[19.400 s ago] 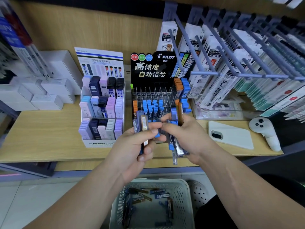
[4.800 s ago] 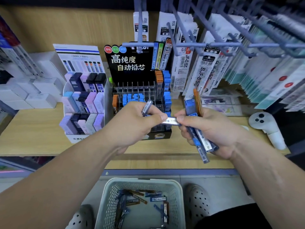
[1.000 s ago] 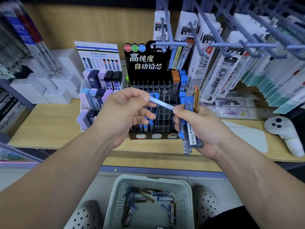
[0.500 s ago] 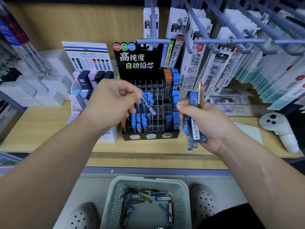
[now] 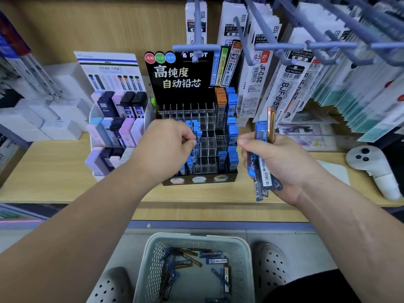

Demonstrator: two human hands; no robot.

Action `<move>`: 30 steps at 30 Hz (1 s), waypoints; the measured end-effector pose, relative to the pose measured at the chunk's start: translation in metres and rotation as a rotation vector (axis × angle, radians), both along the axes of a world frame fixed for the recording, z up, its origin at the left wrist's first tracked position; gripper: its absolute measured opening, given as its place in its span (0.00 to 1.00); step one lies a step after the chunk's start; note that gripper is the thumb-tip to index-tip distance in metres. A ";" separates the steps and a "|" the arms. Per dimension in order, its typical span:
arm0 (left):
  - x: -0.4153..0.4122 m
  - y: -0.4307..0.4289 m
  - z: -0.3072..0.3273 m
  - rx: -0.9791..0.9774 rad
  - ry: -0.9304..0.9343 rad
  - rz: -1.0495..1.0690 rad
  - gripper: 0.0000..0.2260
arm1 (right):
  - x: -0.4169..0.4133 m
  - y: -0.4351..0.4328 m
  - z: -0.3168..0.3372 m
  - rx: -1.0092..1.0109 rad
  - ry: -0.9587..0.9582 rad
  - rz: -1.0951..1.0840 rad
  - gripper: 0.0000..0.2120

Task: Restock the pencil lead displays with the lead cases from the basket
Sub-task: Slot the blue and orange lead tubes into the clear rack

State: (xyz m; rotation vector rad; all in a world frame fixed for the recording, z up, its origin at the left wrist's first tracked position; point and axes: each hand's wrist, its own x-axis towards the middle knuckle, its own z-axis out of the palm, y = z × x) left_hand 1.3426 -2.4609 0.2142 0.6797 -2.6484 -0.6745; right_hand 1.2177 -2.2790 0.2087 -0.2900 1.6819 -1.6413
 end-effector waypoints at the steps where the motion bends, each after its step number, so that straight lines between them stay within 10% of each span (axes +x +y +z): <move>1: 0.000 0.000 -0.001 -0.004 0.005 -0.002 0.05 | 0.000 0.000 0.000 0.002 0.003 0.001 0.03; 30: -0.010 0.004 -0.025 -0.243 -0.116 0.018 0.07 | 0.007 0.000 -0.001 0.044 0.010 0.036 0.04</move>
